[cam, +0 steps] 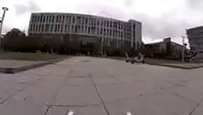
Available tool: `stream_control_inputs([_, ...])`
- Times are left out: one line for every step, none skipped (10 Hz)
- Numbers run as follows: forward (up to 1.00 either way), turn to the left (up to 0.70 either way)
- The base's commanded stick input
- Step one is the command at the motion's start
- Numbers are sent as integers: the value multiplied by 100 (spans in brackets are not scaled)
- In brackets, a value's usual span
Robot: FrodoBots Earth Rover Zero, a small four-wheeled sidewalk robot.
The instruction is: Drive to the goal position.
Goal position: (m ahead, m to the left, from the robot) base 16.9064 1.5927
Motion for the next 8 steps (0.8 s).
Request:
stream_control_inputs([100,0])
stream_control_inputs([100,0])
stream_control_inputs([100,0])
stream_control_inputs([100,0])
stream_control_inputs([100,0])
stream_control_inputs([100,0])
stream_control_inputs([100,0])
stream_control_inputs([100,0])
